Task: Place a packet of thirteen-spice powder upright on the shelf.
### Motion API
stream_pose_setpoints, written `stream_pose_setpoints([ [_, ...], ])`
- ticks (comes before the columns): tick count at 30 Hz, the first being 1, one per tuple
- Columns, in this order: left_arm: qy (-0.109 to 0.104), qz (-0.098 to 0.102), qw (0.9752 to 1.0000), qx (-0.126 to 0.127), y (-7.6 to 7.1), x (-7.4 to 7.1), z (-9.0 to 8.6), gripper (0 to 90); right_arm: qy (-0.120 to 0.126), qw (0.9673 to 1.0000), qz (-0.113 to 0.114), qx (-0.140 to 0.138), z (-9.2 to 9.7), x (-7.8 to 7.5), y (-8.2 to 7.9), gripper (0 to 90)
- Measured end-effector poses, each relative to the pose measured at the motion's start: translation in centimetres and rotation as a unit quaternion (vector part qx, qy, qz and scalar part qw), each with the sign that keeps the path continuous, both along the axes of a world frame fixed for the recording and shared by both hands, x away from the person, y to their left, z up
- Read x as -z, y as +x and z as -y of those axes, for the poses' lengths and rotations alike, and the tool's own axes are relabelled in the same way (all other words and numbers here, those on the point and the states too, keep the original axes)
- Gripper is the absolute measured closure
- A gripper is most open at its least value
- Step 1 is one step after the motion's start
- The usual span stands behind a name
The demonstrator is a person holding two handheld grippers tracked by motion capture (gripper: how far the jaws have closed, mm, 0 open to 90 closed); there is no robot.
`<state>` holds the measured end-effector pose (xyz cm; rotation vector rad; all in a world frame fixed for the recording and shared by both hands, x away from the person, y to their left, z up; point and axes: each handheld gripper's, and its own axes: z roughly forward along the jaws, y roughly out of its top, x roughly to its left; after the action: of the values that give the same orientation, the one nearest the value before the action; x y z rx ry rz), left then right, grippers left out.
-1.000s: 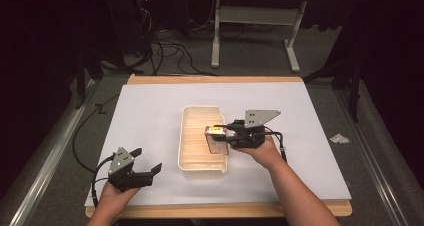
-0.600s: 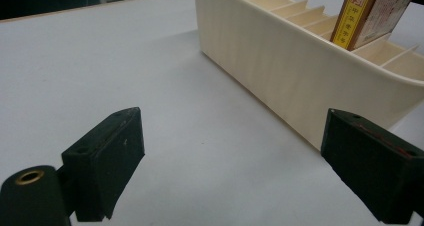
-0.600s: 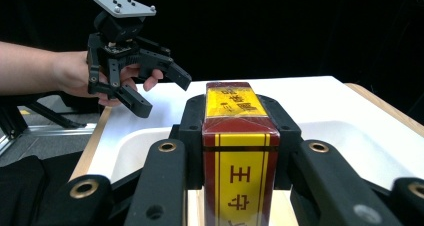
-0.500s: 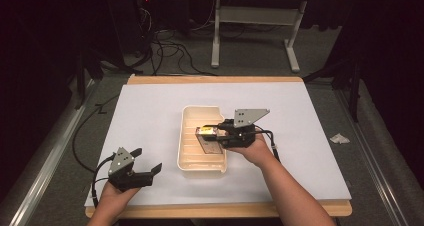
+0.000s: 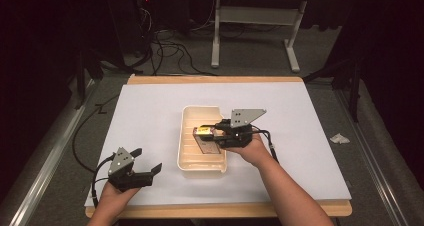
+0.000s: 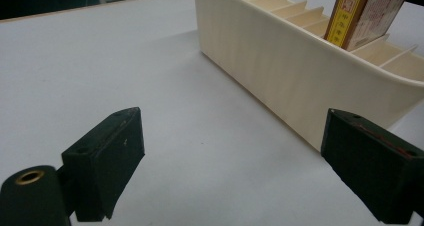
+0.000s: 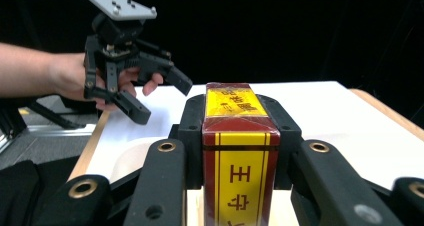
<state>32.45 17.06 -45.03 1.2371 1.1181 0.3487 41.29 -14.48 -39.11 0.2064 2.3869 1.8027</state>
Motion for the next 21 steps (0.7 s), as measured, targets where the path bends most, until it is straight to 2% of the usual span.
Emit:
stream_pose_setpoints([
  [3,0.000,0.000,1.0000,0.000,0.0,0.0,0.0,10.7,-0.007,1.0000,-0.003,0.000,-0.1,0.4,0.1,68.8],
  [7,-0.002,-0.001,1.0000,-0.001,0.0,0.0,0.0,10.7,0.000,0.9999,-0.010,0.004,-0.1,0.7,0.2,68.9],
  [21,-0.001,0.000,1.0000,-0.001,0.0,0.0,0.0,10.7,0.004,0.9998,-0.016,0.011,0.3,1.7,-0.1,67.8],
])
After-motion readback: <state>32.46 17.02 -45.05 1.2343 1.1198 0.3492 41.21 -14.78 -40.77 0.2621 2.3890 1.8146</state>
